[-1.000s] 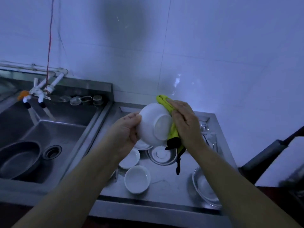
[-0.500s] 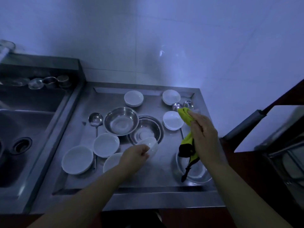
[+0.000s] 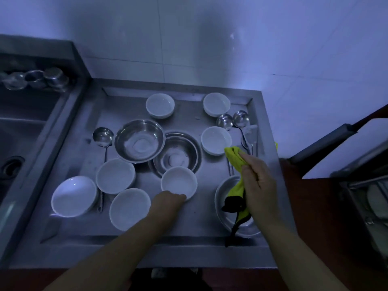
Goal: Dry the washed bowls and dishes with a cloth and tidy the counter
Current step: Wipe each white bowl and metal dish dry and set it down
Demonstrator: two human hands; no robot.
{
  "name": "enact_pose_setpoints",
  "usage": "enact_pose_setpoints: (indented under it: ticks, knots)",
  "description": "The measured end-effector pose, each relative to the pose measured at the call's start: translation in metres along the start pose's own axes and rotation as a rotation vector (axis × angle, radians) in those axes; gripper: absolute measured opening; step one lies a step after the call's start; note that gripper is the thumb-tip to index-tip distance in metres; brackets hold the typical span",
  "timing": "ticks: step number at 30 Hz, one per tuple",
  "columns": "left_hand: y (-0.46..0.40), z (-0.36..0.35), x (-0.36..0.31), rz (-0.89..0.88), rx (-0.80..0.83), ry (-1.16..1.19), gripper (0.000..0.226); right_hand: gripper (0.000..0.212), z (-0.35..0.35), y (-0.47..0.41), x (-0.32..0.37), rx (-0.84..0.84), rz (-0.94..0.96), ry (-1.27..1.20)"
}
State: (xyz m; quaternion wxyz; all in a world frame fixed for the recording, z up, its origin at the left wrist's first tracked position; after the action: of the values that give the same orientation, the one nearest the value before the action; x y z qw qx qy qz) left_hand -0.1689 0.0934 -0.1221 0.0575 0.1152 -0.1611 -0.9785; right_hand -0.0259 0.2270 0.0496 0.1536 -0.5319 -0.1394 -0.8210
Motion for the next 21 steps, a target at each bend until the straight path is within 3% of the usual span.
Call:
enact_pose_setpoints:
  ticks: [6,7,9,12,15,18,21]
  knots:
    - [-0.001,-0.009,0.002,0.074,0.069,0.144,0.039,0.033,-0.021,-0.015,0.001,0.114,0.027,-0.037]
    - [0.006,-0.003,0.005,0.110,0.005,0.205,0.041,0.032,-0.027,-0.017,0.003,0.133,0.043,-0.032]
    - [0.032,0.015,0.023,0.256,-0.271,0.374,0.042,0.032,-0.036,-0.020,0.008,0.166,0.059,-0.029]
    - [0.098,0.026,0.067,0.597,-0.576,0.412,0.034,0.031,-0.049,-0.022,0.014,0.201,0.078,-0.041]
    - [0.140,0.007,0.093,0.829,-0.504,0.411,0.033,0.034,-0.063,-0.020,0.020,0.244,0.103,-0.060]
    - [0.150,-0.025,0.106,0.997,-0.360,0.687,0.036,0.032,-0.076,-0.015,0.023,0.299,0.107,-0.089]
    - [0.149,-0.040,0.112,1.052,-0.279,0.859,0.029,0.033,-0.085,-0.011,0.024,0.335,0.084,-0.099]
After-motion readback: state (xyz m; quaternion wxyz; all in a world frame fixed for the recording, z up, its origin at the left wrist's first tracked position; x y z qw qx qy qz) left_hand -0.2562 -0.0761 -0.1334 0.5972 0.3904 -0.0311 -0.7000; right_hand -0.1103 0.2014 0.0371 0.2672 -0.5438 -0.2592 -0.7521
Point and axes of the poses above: each hand's wrist, its own y-axis away from the middle knuckle, its own z-axis out of the back of the hand, x = y × z, the point moved 8 cm from there along -y, towards the middle knuckle, and after that the axes turned 12 degrees about -z, right-handed, at the moved point
